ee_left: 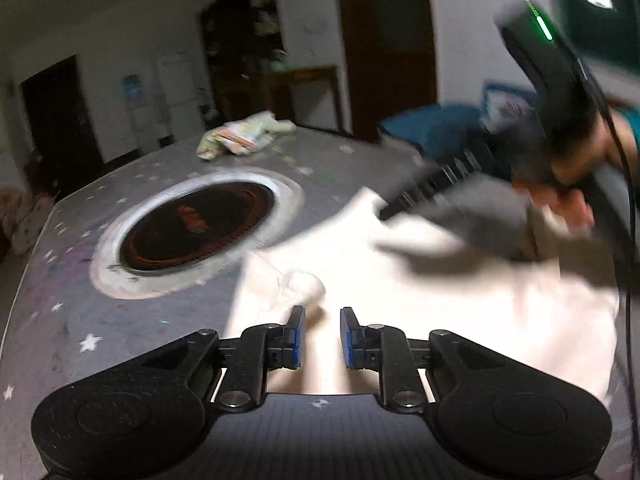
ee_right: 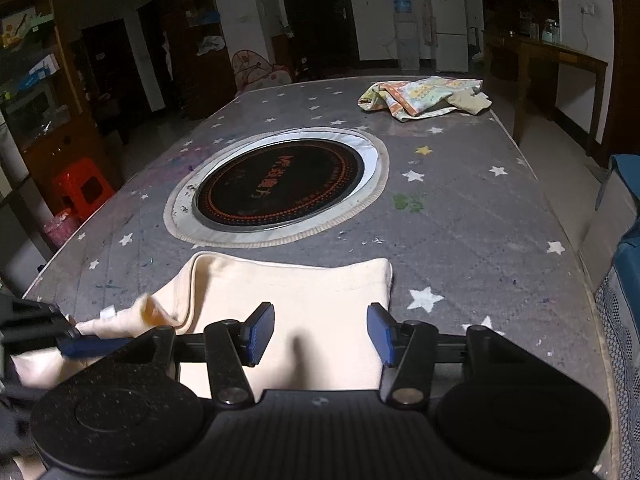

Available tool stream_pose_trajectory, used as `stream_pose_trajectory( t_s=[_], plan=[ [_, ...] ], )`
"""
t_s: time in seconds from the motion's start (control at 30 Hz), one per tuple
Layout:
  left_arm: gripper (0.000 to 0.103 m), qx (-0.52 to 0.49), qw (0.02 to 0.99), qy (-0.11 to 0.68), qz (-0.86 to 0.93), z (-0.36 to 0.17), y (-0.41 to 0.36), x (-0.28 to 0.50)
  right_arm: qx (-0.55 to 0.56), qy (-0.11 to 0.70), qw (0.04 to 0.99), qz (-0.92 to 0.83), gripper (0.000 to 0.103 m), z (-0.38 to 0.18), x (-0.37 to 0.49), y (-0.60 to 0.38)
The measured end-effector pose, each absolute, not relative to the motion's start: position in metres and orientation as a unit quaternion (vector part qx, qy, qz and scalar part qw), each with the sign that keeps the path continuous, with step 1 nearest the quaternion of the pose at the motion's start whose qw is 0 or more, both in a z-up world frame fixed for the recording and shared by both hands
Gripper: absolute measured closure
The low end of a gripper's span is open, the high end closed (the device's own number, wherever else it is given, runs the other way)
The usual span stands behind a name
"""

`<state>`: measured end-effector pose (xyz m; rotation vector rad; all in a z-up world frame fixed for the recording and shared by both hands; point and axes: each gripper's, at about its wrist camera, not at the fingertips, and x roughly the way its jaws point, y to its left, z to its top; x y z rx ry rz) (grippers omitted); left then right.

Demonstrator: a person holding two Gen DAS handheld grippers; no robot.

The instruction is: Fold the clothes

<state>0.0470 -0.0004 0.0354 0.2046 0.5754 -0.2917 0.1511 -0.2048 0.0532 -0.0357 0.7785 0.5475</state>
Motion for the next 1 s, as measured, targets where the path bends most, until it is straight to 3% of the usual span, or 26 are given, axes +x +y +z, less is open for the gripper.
stream_pose_trajectory(
  t_s=[0.07, 0.1, 0.17, 0.4, 0.67, 0.77, 0.83, 0.9, 1.0],
  plan=[
    [0.078, 0.074, 0.953, 0.273, -0.11, 0.042, 0.013, 0.051, -0.018, 0.378, 0.888, 0.262, 0.051, 0.051, 0.152, -0.205],
    [0.066, 0.062, 0.956, 0.272, -0.093, 0.045, 0.02, 0.055, -0.017, 0.379, 0.888, 0.26, 0.051, 0.05, 0.152, -0.205],
    [0.059, 0.042, 0.957, 0.278, -0.077, 0.045, 0.031, 0.062, -0.012, 0.381, 0.888, 0.257, 0.051, 0.049, 0.153, -0.206],
    [0.059, 0.058, 0.935, 0.321, -0.141, 0.034, 0.027, 0.076, -0.017, 0.386, 0.886, 0.256, 0.051, 0.045, 0.156, -0.203],
    [0.053, 0.082, 0.918, 0.336, -0.194, 0.03, 0.016, 0.061, -0.022, 0.387, 0.889, 0.243, 0.051, 0.039, 0.167, -0.202],
    [0.056, 0.102, 0.914, 0.345, -0.19, 0.022, 0.013, 0.063, -0.033, 0.388, 0.89, 0.238, 0.051, 0.036, 0.169, -0.198],
    [0.066, 0.117, 0.912, 0.344, -0.19, 0.02, 0.011, 0.062, -0.04, 0.389, 0.89, 0.237, 0.051, 0.034, 0.17, -0.196],
    [0.089, 0.127, 0.912, 0.342, -0.189, 0.021, 0.012, 0.062, -0.047, 0.389, 0.89, 0.235, 0.051, 0.032, 0.171, -0.193],
    [0.094, 0.11, 0.92, 0.337, -0.166, 0.028, 0.023, 0.07, -0.06, 0.387, 0.891, 0.229, 0.052, 0.031, 0.172, -0.189]
  ],
)
